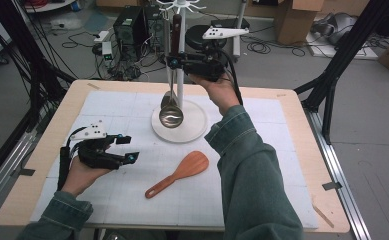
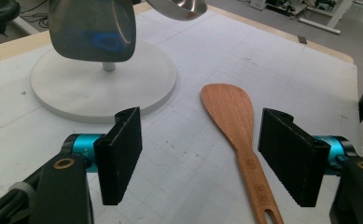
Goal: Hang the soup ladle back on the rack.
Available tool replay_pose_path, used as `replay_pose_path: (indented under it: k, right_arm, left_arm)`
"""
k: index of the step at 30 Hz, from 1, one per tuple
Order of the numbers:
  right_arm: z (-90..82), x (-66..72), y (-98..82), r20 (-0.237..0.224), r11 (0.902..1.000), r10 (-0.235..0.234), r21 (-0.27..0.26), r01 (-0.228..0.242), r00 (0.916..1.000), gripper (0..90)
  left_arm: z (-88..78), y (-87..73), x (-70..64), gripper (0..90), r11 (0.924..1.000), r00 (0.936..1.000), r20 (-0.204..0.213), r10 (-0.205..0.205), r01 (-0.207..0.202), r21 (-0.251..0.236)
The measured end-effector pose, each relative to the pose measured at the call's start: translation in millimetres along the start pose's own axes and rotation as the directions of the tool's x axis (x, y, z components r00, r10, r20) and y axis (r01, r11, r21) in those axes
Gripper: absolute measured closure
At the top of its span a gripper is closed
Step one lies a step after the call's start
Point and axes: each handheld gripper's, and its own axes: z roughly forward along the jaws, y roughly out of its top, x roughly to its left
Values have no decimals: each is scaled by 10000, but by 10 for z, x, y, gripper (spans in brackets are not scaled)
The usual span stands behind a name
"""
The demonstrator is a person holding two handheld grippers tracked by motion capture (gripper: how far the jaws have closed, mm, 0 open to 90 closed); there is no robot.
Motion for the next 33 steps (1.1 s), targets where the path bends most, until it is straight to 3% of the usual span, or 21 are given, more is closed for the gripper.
replay_pose_path:
  k: [33]
  right_arm:
    - [7, -78, 99, 323, 10000, 26, 87, -29, 9995, 733]
  left_arm:
    - [-21, 4, 5, 310, 10000, 10000, 27, -29, 29, 2]
